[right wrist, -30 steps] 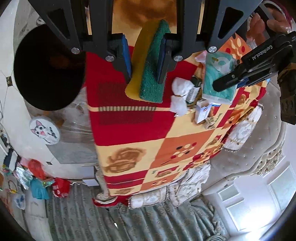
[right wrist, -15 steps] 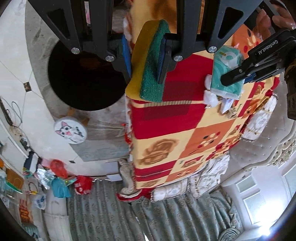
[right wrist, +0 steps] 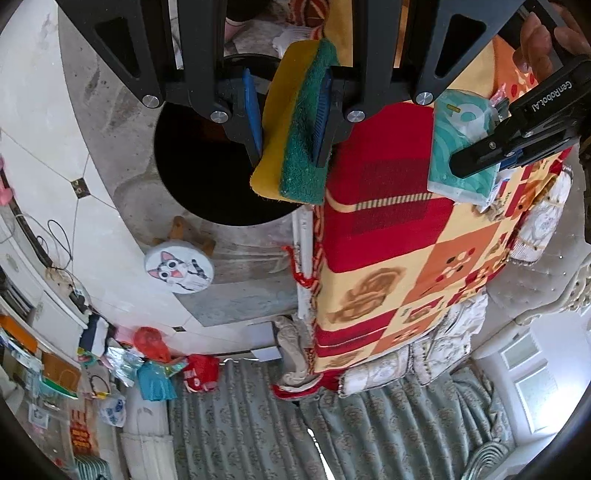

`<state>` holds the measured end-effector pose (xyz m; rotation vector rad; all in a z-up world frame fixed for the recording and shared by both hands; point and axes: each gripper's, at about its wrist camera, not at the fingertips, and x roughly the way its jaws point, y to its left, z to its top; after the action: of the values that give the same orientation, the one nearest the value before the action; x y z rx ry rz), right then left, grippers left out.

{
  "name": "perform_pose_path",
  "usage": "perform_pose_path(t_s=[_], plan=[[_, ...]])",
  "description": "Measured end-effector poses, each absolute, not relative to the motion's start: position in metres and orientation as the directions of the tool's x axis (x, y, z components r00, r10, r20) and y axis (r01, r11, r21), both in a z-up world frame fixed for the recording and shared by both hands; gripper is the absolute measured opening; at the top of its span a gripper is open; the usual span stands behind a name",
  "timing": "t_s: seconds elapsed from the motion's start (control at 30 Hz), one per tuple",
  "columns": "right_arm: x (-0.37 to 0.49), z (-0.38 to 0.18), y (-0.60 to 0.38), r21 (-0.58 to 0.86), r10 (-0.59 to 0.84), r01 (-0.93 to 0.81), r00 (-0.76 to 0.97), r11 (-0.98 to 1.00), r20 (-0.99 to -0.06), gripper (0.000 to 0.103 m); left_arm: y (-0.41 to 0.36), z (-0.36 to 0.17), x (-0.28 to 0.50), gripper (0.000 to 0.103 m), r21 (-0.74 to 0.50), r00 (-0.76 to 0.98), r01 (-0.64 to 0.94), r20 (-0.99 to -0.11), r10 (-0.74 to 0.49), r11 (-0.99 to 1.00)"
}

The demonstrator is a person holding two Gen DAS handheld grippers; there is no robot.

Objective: Collect trash
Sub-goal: 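Carry the tube box and sponge with both tools over the black bin, then open both tools to drop the tube box and sponge into the bin, then move both open tools back over the remaining items on the bedspread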

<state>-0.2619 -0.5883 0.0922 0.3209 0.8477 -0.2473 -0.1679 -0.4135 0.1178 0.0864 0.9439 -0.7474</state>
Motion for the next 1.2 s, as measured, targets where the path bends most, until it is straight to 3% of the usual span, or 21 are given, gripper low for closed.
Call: perform_pose_path(t_s=[0.73, 0.8, 0.87, 0.93, 1.2], plan=[[-0.268, 0.07, -0.639, 0.187, -0.149, 0.456, 0.605, 0.87, -0.782, 0.025, -0.467, 0.096, -0.161, 0.019, -0.287, 0.303, 0.643, -0.756, -0.581, 0.71], [-0.266, 0.068, -0.642, 0.202, -0.139, 0.459, 0.607, 0.865, -0.782, 0.026, -0.467, 0.095, -0.16, 0.025, -0.298, 0.297, 0.644, -0.752, -0.589, 0.705], [-0.266, 0.067, -0.642, 0.207, -0.139, 0.461, 0.61, 0.863, -0.78, 0.035, -0.466, 0.096, -0.161, 0.047, -0.298, 0.302, 0.642, -0.748, -0.59, 0.706], [-0.265, 0.067, -0.641, 0.209, -0.141, 0.465, 0.611, 0.861, -0.779, 0.04, -0.46, 0.099, -0.161, 0.055, -0.311, 0.308, 0.64, -0.734, -0.605, 0.703], [-0.26, 0.064, -0.623, 0.189, -0.127, 0.439, 0.594, 0.878, -0.794, 0.04, -0.44, 0.109, -0.162, 0.055, -0.298, 0.336, 0.62, -0.735, -0.589, 0.726]])
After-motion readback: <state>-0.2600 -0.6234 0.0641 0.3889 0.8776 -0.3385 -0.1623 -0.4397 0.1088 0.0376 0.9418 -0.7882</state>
